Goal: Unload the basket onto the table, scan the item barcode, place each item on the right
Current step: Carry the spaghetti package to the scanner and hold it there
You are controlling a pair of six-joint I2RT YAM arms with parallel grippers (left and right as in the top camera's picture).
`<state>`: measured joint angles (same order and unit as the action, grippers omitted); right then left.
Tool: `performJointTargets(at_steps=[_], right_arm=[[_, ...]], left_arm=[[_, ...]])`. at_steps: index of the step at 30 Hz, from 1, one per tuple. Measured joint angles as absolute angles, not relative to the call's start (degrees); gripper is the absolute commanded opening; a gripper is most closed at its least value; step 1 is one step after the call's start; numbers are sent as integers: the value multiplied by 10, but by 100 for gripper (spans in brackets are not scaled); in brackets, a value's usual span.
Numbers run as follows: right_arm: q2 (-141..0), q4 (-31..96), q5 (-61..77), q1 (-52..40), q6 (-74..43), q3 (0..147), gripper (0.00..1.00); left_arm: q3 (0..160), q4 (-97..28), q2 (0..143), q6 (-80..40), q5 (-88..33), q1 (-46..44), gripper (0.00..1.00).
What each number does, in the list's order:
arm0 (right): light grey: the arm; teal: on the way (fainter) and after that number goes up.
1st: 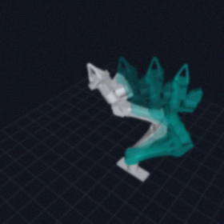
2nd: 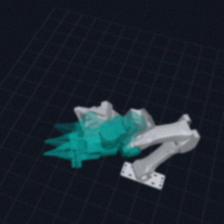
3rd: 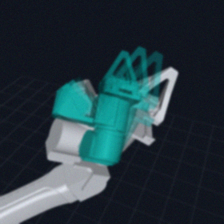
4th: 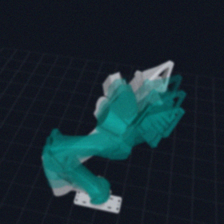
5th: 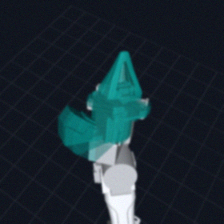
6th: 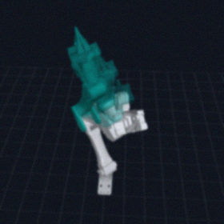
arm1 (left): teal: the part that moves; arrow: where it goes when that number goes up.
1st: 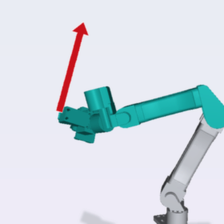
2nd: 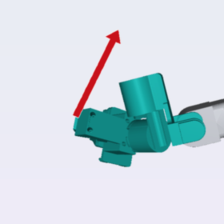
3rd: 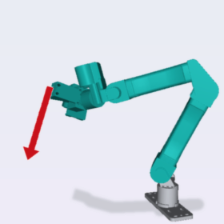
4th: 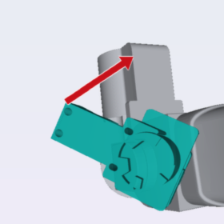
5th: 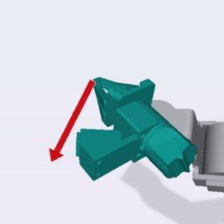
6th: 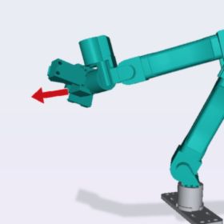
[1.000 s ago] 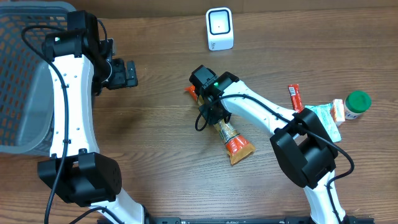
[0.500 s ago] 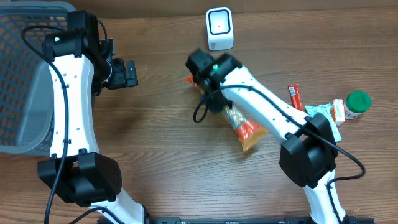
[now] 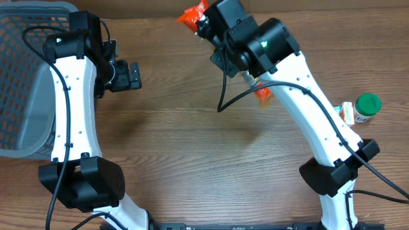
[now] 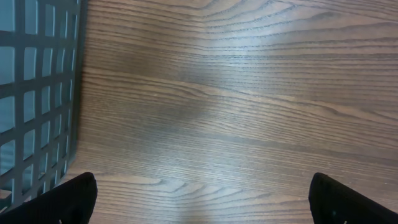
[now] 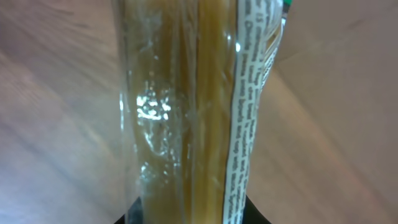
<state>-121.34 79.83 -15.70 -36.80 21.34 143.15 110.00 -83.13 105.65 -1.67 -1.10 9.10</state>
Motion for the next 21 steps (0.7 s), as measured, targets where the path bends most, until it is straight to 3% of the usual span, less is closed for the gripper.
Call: performJointTargets(at_steps=[8, 21], right_arm=[[-1307, 642, -251, -364, 362, 1431, 3], [-1492, 220, -316, -365, 612, 1429, 3]], left_arm=[[1100, -831, 1056, -17, -11, 91, 100], [1100, -831, 1056, -17, -11, 91, 100]])
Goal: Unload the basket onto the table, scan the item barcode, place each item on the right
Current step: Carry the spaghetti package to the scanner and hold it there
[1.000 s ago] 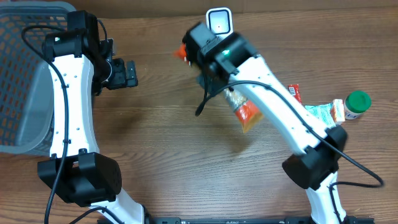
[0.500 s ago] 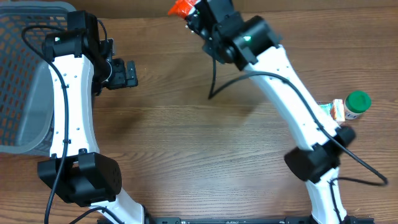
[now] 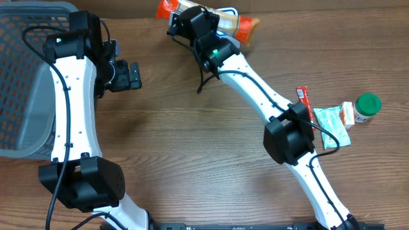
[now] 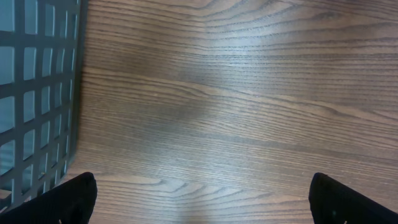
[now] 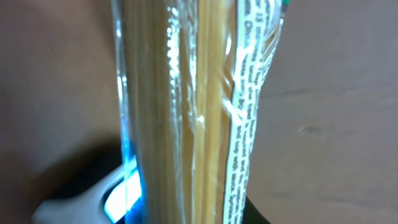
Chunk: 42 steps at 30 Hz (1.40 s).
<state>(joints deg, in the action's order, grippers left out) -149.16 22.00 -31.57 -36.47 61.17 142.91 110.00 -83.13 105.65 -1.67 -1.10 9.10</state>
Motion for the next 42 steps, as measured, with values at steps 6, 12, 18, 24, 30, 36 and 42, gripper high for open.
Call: performJointTargets(at_steps=[6, 12, 18, 24, 30, 36, 42], right_arm=[[-1535, 56, -337, -365, 642, 1429, 3], [-1568, 1, -350, -364, 714, 1429, 4], [-1620, -95, -343, -358, 785, 1429, 4], [-1652, -146, -319, -349, 828, 1429, 3], [-1654, -156, -311, -347, 832, 1429, 4], [-1654, -156, -309, -346, 819, 1429, 4], [-1654, -197, -309, -338, 799, 1429, 4]], left_arm=[[1100, -831, 1056, -17, -11, 91, 100], [1100, -831, 1056, -17, -11, 91, 100], [1100, -831, 1056, -17, -11, 91, 100], [1100, -831, 1056, -17, -11, 91, 100], [1100, -831, 1056, -17, -11, 91, 100], [1100, -831, 1056, -17, -11, 91, 100], [1100, -831, 1056, -17, -11, 91, 100]])
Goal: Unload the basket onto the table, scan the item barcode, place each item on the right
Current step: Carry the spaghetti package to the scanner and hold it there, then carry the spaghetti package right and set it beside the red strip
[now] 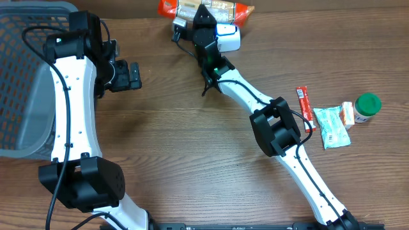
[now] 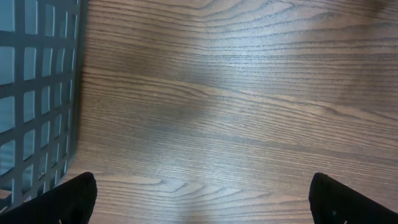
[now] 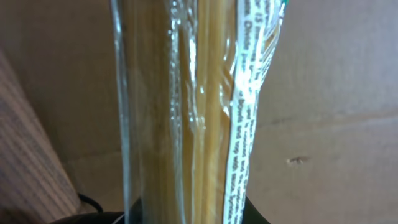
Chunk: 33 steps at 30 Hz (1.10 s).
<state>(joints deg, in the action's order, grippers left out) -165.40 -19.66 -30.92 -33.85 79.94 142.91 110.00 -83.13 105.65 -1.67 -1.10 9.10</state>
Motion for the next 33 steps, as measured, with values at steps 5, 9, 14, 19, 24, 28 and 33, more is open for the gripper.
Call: performJointTargets(at_steps=[5, 9, 14, 19, 24, 28, 33], right_arm=[[-1654, -143, -316, -334, 764, 1429, 4], [-1654, -163, -330, -331, 736, 1429, 3], [-1654, -217, -343, -330, 690, 1429, 3], [-1646, -152, -354, -330, 676, 1429, 3], [-1587, 30, -351, -330, 596, 1429, 3], [-1511, 179, -343, -334, 502, 1429, 3], [-1410, 367, -334, -338, 389, 1429, 3]], left_arm=[[1100, -831, 1056, -17, -11, 91, 100], [1100, -831, 1056, -17, -11, 91, 100], [1100, -831, 1056, -17, -11, 91, 100], [1100, -832, 1056, -17, -11, 91, 100], [1100, -832, 1056, -17, -11, 91, 100], [1100, -831, 1056, -17, -11, 91, 100], [1100, -832, 1056, -17, -11, 91, 100]])
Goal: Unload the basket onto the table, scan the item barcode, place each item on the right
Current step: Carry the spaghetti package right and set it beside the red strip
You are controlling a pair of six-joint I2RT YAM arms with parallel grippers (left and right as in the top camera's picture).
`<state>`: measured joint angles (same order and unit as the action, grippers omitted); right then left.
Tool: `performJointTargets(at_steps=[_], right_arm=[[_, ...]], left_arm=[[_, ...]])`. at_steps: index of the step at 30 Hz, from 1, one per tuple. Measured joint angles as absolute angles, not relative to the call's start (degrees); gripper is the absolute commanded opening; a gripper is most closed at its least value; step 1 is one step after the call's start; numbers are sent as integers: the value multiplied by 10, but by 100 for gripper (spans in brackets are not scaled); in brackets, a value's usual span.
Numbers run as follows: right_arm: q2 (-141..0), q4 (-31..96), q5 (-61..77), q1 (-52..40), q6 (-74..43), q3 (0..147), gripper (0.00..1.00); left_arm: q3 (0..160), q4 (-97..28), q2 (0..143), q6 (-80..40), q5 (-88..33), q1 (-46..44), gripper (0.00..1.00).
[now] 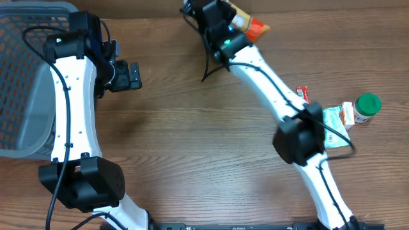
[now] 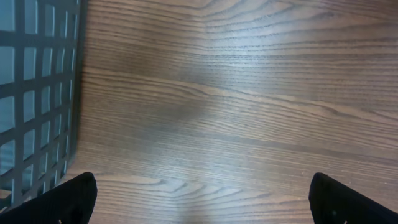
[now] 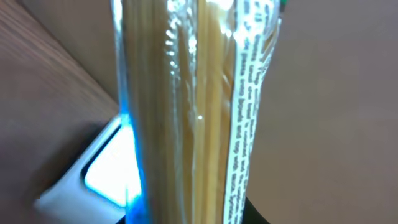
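Note:
A clear pack of spaghetti (image 3: 186, 112) with a white printed strip fills the right wrist view, and my right gripper (image 3: 189, 218) is shut on it at the bottom edge. Behind the pack glows the scanner's lit white window (image 3: 102, 171) with a blue sheen. From overhead, the right gripper (image 1: 218, 13) is at the table's back edge, and the pack's orange end (image 1: 254, 27) sticks out to its right. The scanner body is hidden under the arm there. My left gripper (image 1: 131, 75) hangs open over bare wood, its black fingertips (image 2: 74, 199) wide apart.
A grey mesh basket (image 1: 25, 76) stands at the far left, its wall (image 2: 37, 93) close to the left gripper. At the right lie a red stick packet (image 1: 302, 94), a green-white sachet (image 1: 332, 121) and a green-lidded jar (image 1: 367, 105).
The right arm has swung, so the pack's orange end now points right and down instead of lying along the back edge. The wrist view shows the scanner's lit window where cardboard was.
The right gripper held the spaghetti pack above the table's middle back. Then it was at the back edge with a blue glow beside the pack. Then the pack lay across the white scanner. Now it is turned beside the lit window. The left arm stayed still.

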<state>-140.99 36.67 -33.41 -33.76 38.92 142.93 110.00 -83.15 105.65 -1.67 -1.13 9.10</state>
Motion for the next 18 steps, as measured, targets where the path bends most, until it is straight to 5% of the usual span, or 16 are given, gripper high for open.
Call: performJointTargets(at_steps=[10, 18], right_arm=[[-1250, 914, -220, -296, 55, 1432, 4], [-1288, 924, -93, -205, -37, 1238, 4]], left_arm=[[1100, -831, 1056, -17, -11, 91, 100], [1100, -831, 1056, -17, -11, 91, 100]])
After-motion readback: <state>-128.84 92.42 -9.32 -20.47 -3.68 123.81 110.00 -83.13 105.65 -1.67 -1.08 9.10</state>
